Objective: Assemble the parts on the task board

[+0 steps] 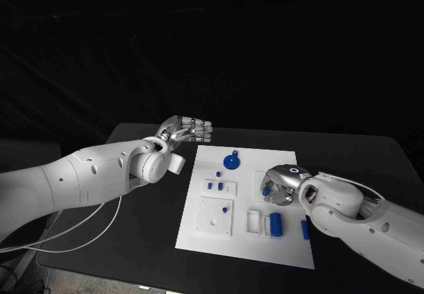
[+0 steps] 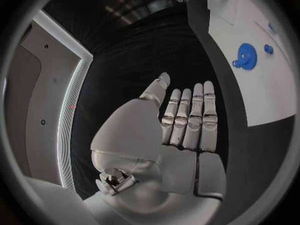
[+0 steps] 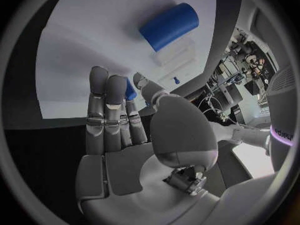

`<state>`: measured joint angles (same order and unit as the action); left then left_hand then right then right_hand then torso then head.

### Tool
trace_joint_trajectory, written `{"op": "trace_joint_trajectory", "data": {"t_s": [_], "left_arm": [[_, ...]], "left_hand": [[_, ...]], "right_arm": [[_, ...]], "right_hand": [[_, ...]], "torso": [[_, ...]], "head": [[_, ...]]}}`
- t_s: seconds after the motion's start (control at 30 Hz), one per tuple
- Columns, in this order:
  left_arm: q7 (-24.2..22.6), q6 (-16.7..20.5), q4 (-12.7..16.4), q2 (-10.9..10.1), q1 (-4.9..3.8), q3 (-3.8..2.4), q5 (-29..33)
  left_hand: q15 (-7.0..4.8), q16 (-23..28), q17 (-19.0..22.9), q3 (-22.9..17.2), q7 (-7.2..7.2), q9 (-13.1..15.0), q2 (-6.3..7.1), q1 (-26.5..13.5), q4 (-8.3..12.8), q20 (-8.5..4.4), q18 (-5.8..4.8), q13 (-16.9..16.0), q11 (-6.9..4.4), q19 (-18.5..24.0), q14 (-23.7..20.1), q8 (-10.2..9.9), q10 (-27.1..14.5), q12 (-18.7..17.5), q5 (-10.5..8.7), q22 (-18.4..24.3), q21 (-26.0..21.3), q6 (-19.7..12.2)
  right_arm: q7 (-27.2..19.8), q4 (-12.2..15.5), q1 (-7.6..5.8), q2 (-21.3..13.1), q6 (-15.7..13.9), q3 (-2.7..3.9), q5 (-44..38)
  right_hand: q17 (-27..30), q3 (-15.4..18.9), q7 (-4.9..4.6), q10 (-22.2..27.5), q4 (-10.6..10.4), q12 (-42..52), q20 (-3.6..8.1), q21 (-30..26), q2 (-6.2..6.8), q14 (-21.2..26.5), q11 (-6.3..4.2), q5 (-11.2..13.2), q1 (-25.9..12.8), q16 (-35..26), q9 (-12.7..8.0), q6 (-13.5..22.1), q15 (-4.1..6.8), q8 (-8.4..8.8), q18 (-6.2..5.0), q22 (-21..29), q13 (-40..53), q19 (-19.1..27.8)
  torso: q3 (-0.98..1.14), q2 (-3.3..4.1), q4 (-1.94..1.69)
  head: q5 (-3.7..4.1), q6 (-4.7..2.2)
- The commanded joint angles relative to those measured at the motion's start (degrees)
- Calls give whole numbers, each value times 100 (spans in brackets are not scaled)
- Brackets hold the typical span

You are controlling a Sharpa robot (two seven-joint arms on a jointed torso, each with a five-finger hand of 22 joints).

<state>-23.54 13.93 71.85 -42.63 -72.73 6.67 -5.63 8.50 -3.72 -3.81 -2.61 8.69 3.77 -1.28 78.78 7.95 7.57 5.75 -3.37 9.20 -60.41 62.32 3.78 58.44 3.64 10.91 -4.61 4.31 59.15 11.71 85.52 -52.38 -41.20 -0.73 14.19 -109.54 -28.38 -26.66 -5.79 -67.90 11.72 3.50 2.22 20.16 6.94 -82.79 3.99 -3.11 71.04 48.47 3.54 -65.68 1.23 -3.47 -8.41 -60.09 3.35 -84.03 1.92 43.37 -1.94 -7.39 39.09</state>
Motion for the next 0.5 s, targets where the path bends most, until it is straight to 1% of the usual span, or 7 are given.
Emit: {"op": "trace_joint_trajectory", "data": {"t_s": [0.03, 0.2, 0.33, 0.43, 0.5], "left_arm": [[-37, -81, 9, 9, -6, -5, 19], [-37, -82, 7, 12, -6, -5, 19], [-35, -86, 6, 16, -6, -5, 19], [-29, -88, 4, 20, -6, -5, 19], [-26, -91, 3, 21, -6, -5, 19]], "left_hand": [[-1, 25, 7, 30, -15, -4, -37, 3, 3, 8, -4, 4, -1, -22, -47, -18, -24, -6, 11, 7, 18, -24], [-1, 25, 7, 30, -15, -4, -37, 3, 3, 8, -4, 4, -1, -22, -47, -18, -24, -6, 11, 7, 18, -24], [-1, 25, 7, 30, -15, -4, -37, 3, 3, 8, -4, 4, -1, -22, -47, -18, -24, -6, 11, 7, 18, -24], [-1, 25, 7, 30, -15, -4, -37, 3, 3, 8, -4, 4, -1, -22, -47, -18, -24, -6, 11, 7, 18, -24], [-1, 25, 7, 30, -15, -4, -37, 3, 3, 8, -4, 4, -1, -22, -47, -18, -24, -6, 11, 7, 18, -24]], "right_arm": [[-52, 4, 19, 9, -50, -10, -69], [-45, 18, 23, 22, -186, -10, -69], [-42, 29, 25, 27, -257, -10, -71], [-44, 37, 26, 25, -326, -10, -77], [-52, 48, 30, 22, -437, -10, -109]], "right_hand": [[-12, -87, -8, -58, 0, -1, 52, 34, 22, -5, -5, 28, -65, 9, 7, -42, 21, -11, -4, -13, -1, -192], [-19, -145, -10, -61, -8, -2, 57, 39, 43, -6, -7, 26, -76, 6, 7, -29, 27, -10, -13, -23, -2, -197], [-25, -196, -4, -137, -21, 6, 67, 42, 24, -6, -30, 28, -76, 5, 8, -40, 41, -11, -12, -29, 1, -197], [-33, -270, 14, -270, -23, 5, 89, 51, -35, -5, -72, 34, -47, 7, 12, -96, 75, -18, 0, -40, 3, -199], [-38, -378, 43, -376, -58, 12, 118, 60, -159, 6, -114, 36, -29, 3, 24, -202, 121, -41, 19, -51, 5, -198]], "torso": [[3, 0, 1], [2, -1, 1], [2, 1, 1], [2, 1, 1], [0, 0, 1]], "head": [[-4, 12], [-2, 10], [0, 4], [0, 4], [2, 6]]}}
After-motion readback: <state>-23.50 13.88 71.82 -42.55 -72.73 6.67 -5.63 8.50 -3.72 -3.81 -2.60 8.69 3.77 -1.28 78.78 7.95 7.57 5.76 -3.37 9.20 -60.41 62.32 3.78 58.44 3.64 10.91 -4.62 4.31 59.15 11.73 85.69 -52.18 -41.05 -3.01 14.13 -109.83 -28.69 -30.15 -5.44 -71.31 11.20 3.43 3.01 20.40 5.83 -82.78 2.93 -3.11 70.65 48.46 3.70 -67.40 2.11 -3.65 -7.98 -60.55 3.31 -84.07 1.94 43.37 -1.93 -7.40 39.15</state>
